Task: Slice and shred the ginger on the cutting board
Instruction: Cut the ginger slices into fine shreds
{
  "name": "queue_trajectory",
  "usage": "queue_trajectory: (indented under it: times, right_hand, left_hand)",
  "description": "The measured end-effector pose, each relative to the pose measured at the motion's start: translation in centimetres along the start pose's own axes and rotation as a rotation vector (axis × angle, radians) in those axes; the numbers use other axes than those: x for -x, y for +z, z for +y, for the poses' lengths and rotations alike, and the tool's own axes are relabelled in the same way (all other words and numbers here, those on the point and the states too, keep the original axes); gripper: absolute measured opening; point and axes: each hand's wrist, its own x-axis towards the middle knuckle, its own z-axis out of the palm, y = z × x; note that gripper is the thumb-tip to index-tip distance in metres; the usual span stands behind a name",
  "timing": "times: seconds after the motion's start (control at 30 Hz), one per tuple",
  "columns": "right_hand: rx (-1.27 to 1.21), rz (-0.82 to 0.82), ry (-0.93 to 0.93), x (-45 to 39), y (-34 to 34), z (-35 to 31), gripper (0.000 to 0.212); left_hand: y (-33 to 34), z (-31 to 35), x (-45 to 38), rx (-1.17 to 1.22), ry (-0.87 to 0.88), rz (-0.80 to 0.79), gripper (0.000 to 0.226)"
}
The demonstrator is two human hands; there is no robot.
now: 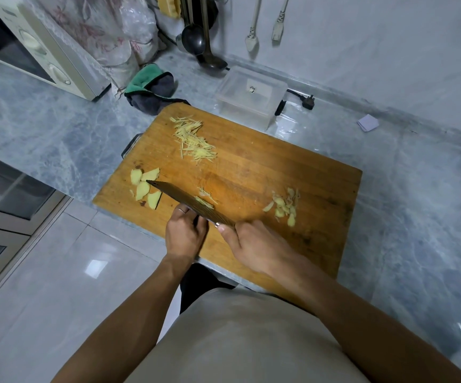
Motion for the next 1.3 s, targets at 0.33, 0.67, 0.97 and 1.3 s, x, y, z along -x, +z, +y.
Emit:
queue_trajectory:
  times: [0.33, 0.67, 0.97, 1.3]
  right_hand:
    - [-0.024, -0.012, 0.021, -0.3, -0.2, -0.3, 0.058]
    - [-0.015, 0.027, 0.006, 0.3, 0.0, -0.5, 0.058]
    - [-0.01, 0.004, -0.002, 0.1, 0.0, -0.7, 0.061]
    - [0.002, 0.029, 0.002, 0.1, 0.2, -0.5, 0.06]
  left_hand:
    - [0.1, 0.0, 0.1, -0.001, 0.029, 0.014, 0.014]
    - [0.0, 0.5, 1.2, -0.037, 0.044, -0.013, 0.042]
    - [0.0, 0.1, 1.4, -0.094, 0.063, -0.036, 0.048]
    - [0.1, 0.1, 1.5, -0.105, 0.07, -0.041, 0.047]
